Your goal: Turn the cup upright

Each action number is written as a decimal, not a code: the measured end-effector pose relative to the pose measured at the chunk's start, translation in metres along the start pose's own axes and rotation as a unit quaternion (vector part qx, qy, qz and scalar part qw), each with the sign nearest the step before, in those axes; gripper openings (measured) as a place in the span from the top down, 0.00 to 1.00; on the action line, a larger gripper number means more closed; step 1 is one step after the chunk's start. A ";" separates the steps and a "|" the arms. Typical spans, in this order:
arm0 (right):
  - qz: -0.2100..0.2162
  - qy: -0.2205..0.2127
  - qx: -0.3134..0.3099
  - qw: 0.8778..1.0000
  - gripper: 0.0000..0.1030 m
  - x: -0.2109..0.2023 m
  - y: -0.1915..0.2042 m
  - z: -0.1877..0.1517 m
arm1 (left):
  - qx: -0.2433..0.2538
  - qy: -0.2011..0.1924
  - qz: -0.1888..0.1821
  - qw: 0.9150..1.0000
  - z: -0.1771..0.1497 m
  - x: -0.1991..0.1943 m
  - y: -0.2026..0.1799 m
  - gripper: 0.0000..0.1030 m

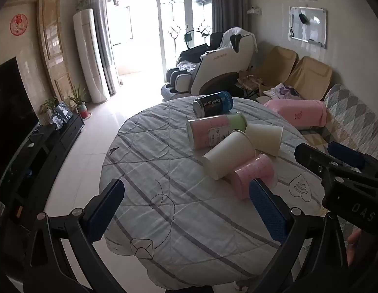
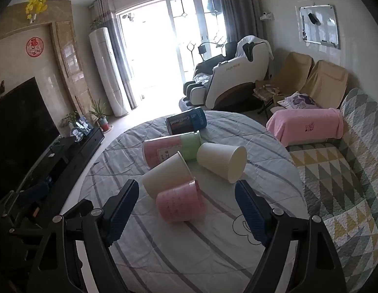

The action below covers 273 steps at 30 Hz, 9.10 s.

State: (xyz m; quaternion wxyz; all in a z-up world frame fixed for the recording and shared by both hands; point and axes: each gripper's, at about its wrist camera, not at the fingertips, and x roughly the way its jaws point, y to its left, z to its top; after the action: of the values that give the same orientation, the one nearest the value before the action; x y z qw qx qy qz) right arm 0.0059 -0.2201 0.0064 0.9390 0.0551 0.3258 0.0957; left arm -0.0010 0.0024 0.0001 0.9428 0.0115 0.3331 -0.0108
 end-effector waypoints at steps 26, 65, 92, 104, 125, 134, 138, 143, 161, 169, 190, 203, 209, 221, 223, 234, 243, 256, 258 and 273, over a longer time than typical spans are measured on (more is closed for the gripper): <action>0.005 0.024 0.006 1.000 0.20 0.011 -0.002 -0.004 | 0.003 0.024 0.011 1.000 -0.007 0.011 0.002 0.00; 0.009 0.023 0.015 1.000 0.20 0.005 -0.014 -0.004 | 0.064 0.031 -0.001 0.997 -0.001 0.015 -0.022 0.00; 0.022 0.110 -0.003 0.994 0.20 0.142 -0.045 0.099 | 0.364 0.159 -0.099 0.912 0.143 0.207 -0.048 0.00; -0.006 0.233 0.088 0.969 0.20 0.188 -0.066 0.106 | 0.436 0.314 -0.150 0.830 0.136 0.262 -0.077 0.00; -0.037 0.261 0.127 0.956 0.20 0.212 -0.077 0.120 | 0.405 0.399 -0.217 0.793 0.113 0.308 -0.085 0.29; -0.010 0.286 0.107 0.952 0.20 0.227 -0.049 0.129 | 0.287 0.424 -0.143 0.847 0.108 0.302 -0.020 0.29; 0.011 0.308 0.097 0.946 0.20 0.241 -0.028 0.128 | 0.219 0.431 -0.121 0.867 0.098 0.297 0.012 0.29; 0.038 0.341 0.104 0.934 0.20 0.260 -0.003 0.122 | 0.112 0.438 -0.124 0.883 0.078 0.286 0.046 0.29; 0.059 0.404 0.151 0.900 0.20 0.287 0.059 0.106 | -0.019 0.368 -0.074 0.927 0.054 0.208 0.127 0.14; 0.096 0.438 0.232 0.863 0.20 0.314 0.083 0.091 | -0.040 0.364 -0.088 0.926 0.047 0.164 0.178 0.13; 0.105 0.388 0.204 0.893 0.30 0.326 0.101 0.088 | -0.061 0.358 -0.105 0.926 0.071 0.163 0.173 0.11; 0.105 0.268 0.014 0.958 0.30 0.278 0.116 0.120 | -0.087 0.336 -0.086 0.934 0.061 0.211 0.137 0.11; 0.110 0.248 -0.038 0.962 0.30 0.255 0.120 0.107 | -0.091 0.331 -0.071 0.937 0.055 0.196 0.133 0.11; 0.121 0.234 -0.082 0.961 0.28 0.234 0.129 0.091 | -0.088 0.295 -0.050 0.950 0.041 0.155 0.130 0.10; 0.123 0.234 -0.080 0.961 0.25 0.231 0.129 0.091 | -0.090 0.294 -0.049 0.950 0.040 0.154 0.128 0.10; 0.125 0.233 -0.084 0.961 0.23 0.204 0.118 0.099 | -0.078 0.271 -0.048 0.958 0.050 0.126 0.107 0.10; 0.135 0.213 -0.095 0.963 0.22 0.167 0.090 0.089 | -0.051 0.222 -0.053 0.972 0.053 0.093 0.079 0.10; 0.138 0.084 -0.116 0.980 0.22 0.118 0.060 0.051 | -0.004 0.083 -0.035 0.996 0.025 0.075 0.046 0.09; 0.147 0.069 -0.110 0.981 0.22 0.107 0.052 0.043 | 0.005 0.057 -0.036 0.998 0.018 0.069 0.037 0.09; 0.022 -0.033 -0.076 0.996 0.18 -0.008 0.035 0.003 | 0.015 -0.064 0.008 0.998 -0.017 -0.038 -0.012 0.00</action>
State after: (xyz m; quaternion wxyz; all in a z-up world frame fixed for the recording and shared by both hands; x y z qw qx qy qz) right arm -0.0035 -0.1876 0.0189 0.9484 -0.0063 0.2850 0.1387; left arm -0.0416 -0.0084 0.0103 0.9619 0.0272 0.2717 -0.0087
